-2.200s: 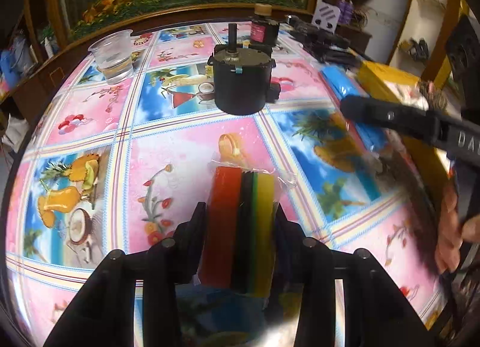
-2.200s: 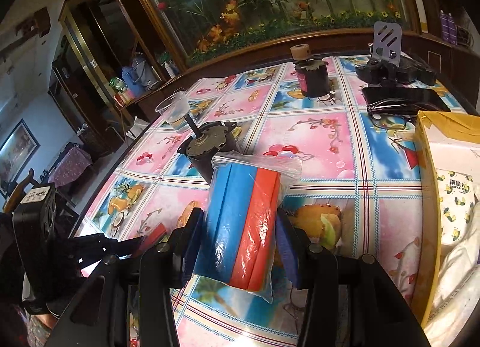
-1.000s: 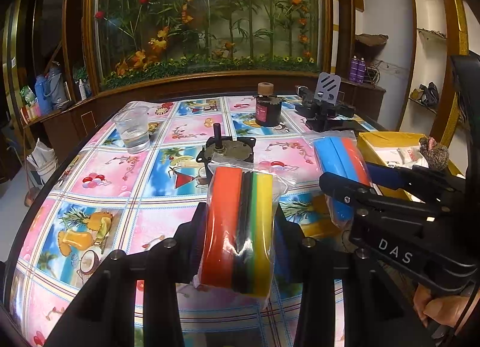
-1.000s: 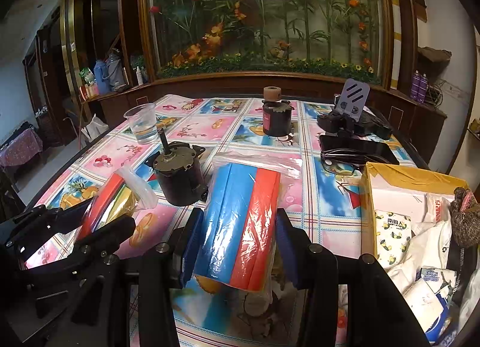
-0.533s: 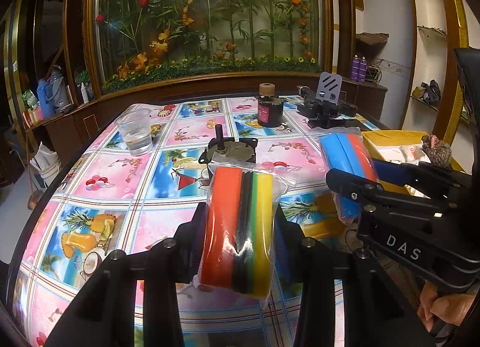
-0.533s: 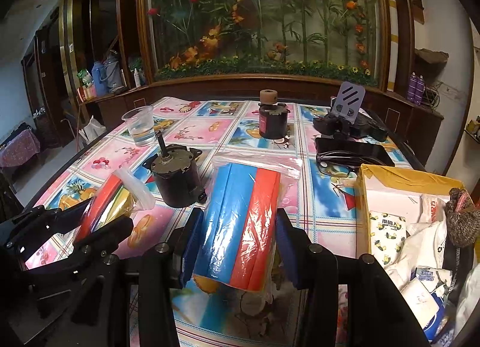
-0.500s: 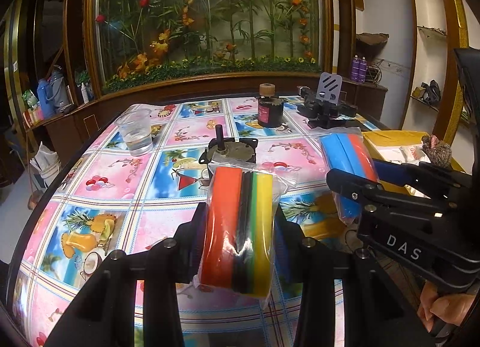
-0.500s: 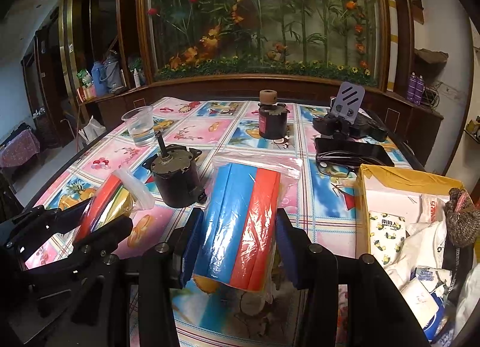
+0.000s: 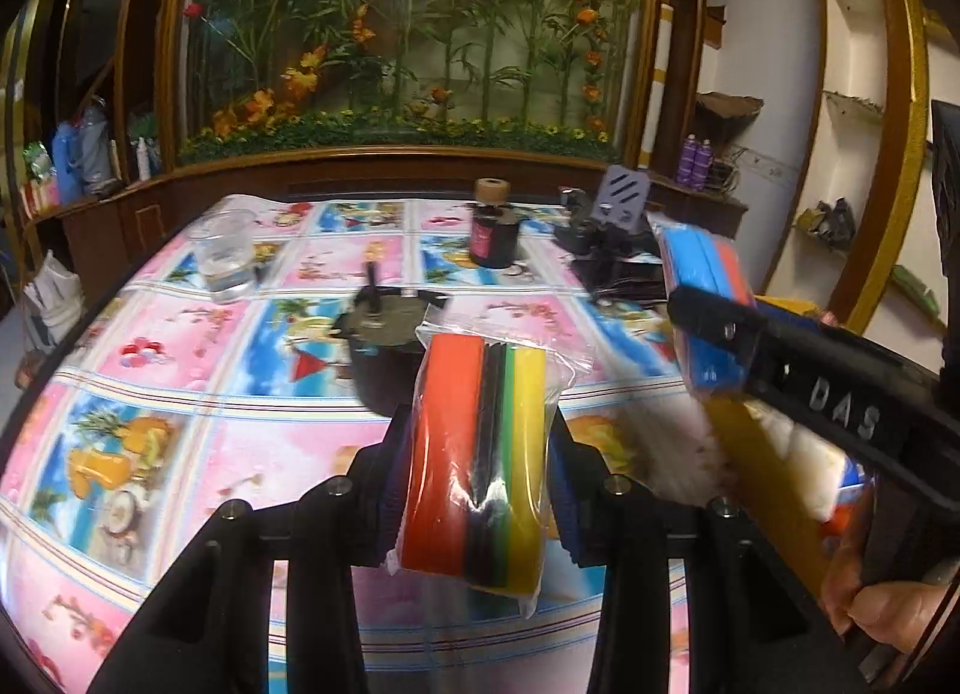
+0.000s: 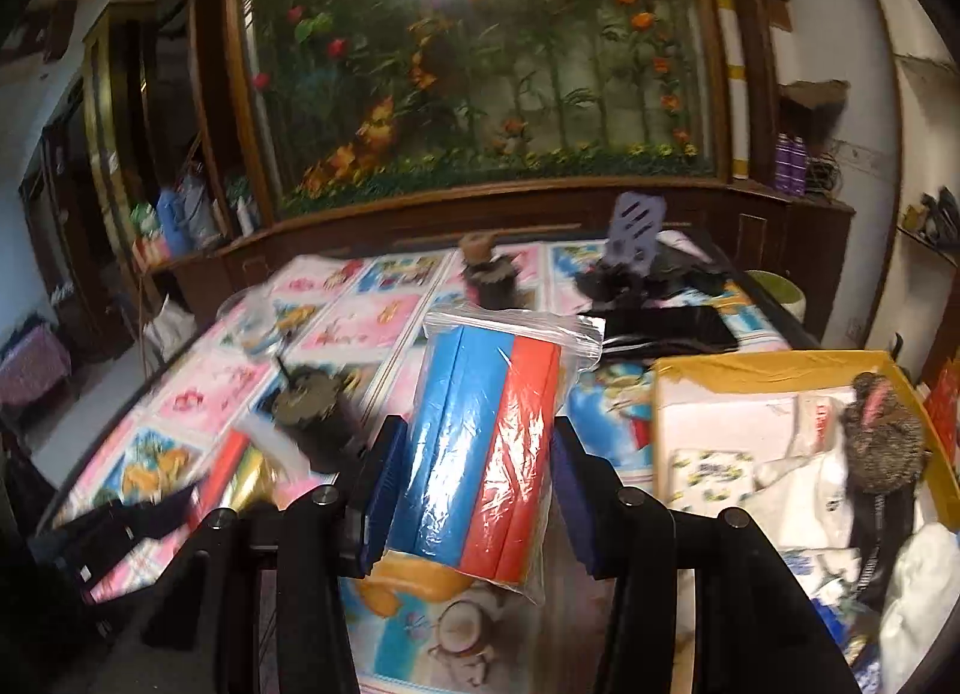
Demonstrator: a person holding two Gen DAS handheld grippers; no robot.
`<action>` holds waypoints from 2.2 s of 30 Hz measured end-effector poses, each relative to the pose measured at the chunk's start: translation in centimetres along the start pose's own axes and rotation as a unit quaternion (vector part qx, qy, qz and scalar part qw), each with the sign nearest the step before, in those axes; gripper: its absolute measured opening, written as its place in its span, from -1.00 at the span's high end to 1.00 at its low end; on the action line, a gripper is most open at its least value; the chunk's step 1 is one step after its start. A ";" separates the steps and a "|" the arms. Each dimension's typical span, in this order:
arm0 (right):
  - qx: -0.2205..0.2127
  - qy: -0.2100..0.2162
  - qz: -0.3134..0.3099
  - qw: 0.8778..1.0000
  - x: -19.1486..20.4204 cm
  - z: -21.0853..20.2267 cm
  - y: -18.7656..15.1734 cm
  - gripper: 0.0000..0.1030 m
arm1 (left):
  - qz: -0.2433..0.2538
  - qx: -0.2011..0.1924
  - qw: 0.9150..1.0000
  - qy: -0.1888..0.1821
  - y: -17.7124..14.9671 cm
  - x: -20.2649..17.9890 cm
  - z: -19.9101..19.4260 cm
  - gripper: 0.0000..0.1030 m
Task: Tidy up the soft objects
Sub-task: 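Carry both bags over the box with both tools, then open both tools to drop the sponge bag and foam bag into the box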
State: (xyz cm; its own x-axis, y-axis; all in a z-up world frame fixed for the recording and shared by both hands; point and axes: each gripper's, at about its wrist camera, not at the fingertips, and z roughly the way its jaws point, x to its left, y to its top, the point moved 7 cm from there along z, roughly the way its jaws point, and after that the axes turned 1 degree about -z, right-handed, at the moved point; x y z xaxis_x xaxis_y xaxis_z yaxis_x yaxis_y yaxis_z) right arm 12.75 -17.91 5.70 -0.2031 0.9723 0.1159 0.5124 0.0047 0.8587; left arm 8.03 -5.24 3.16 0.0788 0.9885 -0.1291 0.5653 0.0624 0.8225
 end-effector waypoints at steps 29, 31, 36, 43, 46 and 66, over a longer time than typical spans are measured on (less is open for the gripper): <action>0.043 -0.106 0.159 0.981 -21.4 -4.1 0.0 -0.01 | 0.038 0.102 0.972 -0.207 -1.4 -22.5 4.7 0.24; 0.048 -0.111 0.156 0.980 -21.4 -3.9 -0.2 -0.01 | 0.034 0.106 0.972 -0.204 -1.5 -22.2 4.9 0.24; 0.068 -0.115 0.154 0.979 -21.2 -2.6 -0.9 -0.01 | 0.036 0.117 0.972 -0.201 -2.0 -22.0 5.3 0.24; 0.072 -0.126 0.145 0.979 -20.8 -2.2 -1.1 -0.40 | 0.050 0.115 0.973 -0.195 -2.4 -22.2 5.2 0.08; 0.057 -0.129 0.136 0.981 -20.4 -2.6 -0.7 -0.63 | 0.042 0.118 0.973 -0.196 -2.5 -22.0 5.3 -0.05; 0.023 -0.139 0.114 0.984 -19.1 -4.5 -0.2 -0.84 | 0.038 0.093 0.978 -0.182 -2.7 -20.6 4.6 -0.63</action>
State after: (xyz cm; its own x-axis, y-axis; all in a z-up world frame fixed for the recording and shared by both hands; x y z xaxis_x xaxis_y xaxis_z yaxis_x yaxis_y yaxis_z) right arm 12.79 -37.56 5.59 0.1536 0.9757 0.1561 0.5561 -0.2159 0.8026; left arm 8.71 -26.39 1.06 0.3948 0.8727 -0.2873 0.6832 -0.0697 0.7269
